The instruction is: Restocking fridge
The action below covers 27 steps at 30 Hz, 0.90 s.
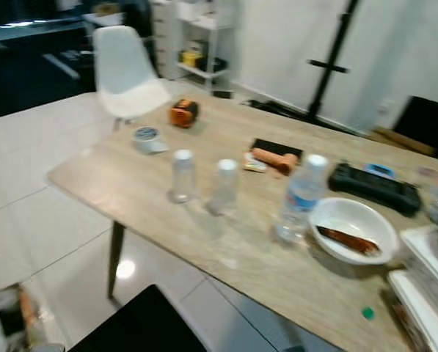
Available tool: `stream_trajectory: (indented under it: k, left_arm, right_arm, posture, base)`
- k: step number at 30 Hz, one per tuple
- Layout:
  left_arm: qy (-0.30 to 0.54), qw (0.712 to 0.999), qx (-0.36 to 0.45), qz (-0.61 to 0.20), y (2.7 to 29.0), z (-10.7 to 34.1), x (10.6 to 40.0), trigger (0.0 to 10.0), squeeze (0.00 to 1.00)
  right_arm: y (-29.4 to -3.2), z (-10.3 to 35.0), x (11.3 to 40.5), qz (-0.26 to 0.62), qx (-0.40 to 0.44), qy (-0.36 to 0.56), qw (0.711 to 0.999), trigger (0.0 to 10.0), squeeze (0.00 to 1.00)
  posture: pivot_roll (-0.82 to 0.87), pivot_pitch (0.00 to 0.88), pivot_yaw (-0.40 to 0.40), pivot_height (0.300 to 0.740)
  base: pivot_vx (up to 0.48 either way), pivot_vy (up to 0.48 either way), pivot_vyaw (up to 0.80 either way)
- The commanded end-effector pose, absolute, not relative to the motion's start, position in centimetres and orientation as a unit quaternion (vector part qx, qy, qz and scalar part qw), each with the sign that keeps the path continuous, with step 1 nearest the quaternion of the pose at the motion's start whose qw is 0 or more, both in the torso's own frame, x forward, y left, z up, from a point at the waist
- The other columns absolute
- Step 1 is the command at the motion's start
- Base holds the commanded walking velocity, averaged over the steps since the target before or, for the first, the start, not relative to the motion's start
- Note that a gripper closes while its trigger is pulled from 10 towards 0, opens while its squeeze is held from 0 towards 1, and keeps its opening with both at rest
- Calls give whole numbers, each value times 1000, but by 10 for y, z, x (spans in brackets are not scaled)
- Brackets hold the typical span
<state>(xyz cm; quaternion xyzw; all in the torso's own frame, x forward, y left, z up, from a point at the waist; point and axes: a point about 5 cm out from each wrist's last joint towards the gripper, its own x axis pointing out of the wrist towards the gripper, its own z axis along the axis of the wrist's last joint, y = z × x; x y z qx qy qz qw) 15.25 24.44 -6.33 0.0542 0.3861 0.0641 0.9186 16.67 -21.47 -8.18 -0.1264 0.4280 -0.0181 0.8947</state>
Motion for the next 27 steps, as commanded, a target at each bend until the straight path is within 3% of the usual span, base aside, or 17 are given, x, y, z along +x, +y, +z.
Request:
stream_trajectory:
  k: [1,27]
  left_arm:
    - [395,915,57,59,243,-67,147,10000,0]
    - [390,918,58,53,241,-69,151,10000,0]
  right_arm:
    - [-215,-84,164,-18,-127,432,893,10000,0]
    - [-214,-83,165,-16,-129,428,894,10000,0]
  posture:
    - [-43,131,20,740]
    - [-43,132,21,740]
  base:
    - [0,0,-788]
    - [0,0,-788]
